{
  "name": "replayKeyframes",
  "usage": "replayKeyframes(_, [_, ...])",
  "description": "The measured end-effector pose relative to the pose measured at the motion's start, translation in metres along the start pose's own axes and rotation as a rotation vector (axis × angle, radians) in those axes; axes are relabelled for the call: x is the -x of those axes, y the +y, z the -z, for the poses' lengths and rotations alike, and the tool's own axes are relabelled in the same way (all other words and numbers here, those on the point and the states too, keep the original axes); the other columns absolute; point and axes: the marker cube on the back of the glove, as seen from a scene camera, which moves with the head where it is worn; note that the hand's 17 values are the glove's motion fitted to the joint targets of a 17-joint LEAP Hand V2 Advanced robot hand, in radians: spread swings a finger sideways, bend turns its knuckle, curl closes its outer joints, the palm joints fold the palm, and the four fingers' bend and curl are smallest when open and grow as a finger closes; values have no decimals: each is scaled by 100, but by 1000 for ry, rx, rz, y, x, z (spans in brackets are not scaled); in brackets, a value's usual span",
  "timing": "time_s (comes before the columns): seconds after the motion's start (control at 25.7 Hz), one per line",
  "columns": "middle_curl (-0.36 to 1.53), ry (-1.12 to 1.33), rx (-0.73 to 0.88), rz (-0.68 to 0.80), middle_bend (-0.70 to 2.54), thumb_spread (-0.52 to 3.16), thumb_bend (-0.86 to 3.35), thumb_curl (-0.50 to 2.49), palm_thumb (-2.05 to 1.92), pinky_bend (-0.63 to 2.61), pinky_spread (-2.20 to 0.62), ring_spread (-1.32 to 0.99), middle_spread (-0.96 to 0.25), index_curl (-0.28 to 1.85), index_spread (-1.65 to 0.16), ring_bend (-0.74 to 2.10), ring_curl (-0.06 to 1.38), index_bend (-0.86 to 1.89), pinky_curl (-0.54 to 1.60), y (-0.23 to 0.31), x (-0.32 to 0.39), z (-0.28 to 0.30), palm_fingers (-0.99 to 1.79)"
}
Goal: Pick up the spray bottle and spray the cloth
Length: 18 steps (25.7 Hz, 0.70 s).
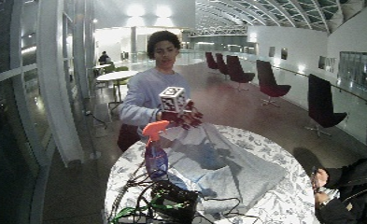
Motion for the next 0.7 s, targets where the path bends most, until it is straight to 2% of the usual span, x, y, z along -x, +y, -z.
replayKeyframes(0.16, [29, 19, -18, -9, 26, 114, 3, 23, 51, 33, 23, 10, 6, 25, -40, 25, 19, 15, 30, 53, -5, 3, 31])
replayKeyframes(0.35, [30, -59, -53, 3, 25, 114, 1, 24, 51, 33, 23, 10, 6, 26, -40, 26, 20, 15, 30, 82, -16, 8, 32])
replayKeyframes(0.54, [31, -426, -140, 69, 25, 114, -1, 25, 53, 31, 23, 9, 5, 26, -39, 29, 22, 15, 31, 94, -59, 22, 38])
replayKeyframes(0.7, [31, -698, -184, 49, 23, 114, -1, 25, 55, 31, 23, 7, 3, 26, -39, 34, 24, 14, 31, 97, -112, 35, 46])
